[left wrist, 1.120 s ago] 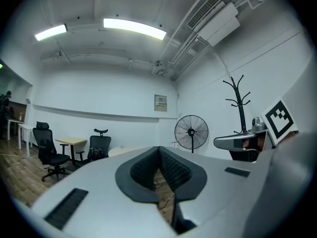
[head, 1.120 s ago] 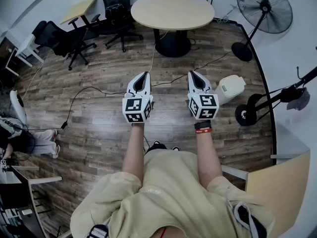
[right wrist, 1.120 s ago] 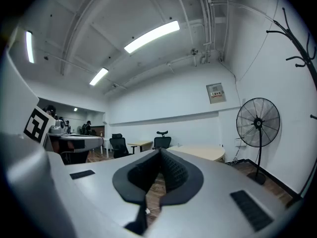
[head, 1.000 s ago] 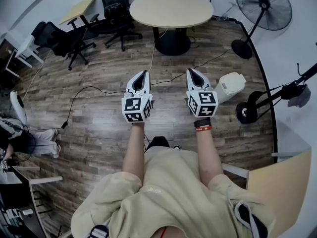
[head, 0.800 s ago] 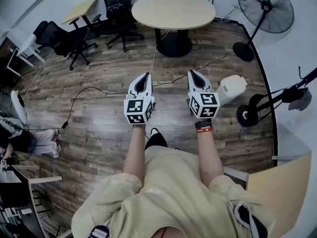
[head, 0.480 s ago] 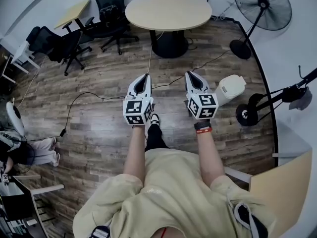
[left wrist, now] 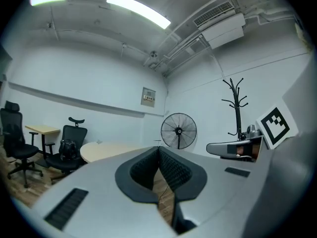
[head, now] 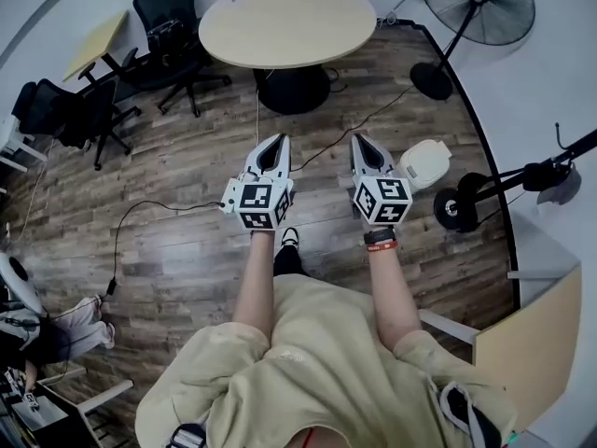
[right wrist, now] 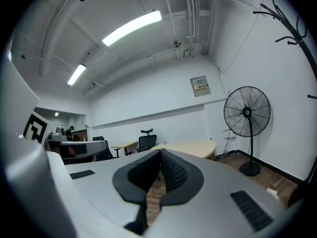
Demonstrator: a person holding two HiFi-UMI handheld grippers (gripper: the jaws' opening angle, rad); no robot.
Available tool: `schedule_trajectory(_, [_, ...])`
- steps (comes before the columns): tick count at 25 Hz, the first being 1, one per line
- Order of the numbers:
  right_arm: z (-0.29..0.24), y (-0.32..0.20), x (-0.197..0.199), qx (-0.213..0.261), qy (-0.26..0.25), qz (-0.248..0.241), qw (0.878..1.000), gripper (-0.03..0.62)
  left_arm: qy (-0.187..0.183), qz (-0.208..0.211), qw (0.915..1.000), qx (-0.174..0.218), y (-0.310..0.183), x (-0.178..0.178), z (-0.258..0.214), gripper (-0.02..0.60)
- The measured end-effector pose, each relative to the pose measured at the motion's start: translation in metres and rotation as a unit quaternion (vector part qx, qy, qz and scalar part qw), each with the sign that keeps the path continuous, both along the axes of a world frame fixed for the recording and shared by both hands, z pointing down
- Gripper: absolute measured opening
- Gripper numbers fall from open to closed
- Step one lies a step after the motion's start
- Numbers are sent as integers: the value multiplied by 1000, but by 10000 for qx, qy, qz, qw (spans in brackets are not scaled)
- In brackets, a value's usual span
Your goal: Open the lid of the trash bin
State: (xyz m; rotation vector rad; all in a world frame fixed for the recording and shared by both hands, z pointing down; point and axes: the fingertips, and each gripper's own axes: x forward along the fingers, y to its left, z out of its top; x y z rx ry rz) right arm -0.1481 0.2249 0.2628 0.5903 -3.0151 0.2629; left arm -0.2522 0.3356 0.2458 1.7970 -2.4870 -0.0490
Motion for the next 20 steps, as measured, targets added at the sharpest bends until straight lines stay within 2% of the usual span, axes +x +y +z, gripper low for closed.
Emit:
schedule_trajectory(5, [3, -45, -15, -124, 40, 541, 9985, 15, 107, 635, 9979, -107, -64, -27, 6, 23])
schedule_trajectory(10, [5, -91, 2, -174, 116, 1244, 9920, 14, 134, 1473, 9889, -125, -140, -18, 6, 23])
schedule_trajectory(14, [3, -124, 36, -190, 118, 1935, 9809, 14, 132, 2269, 9737, -159, -195, 15, 7, 23])
schedule_trajectory(20, [10, -152, 95, -335, 106, 2859, 9576, 14, 145, 3331, 9424, -250, -245, 77, 17, 23])
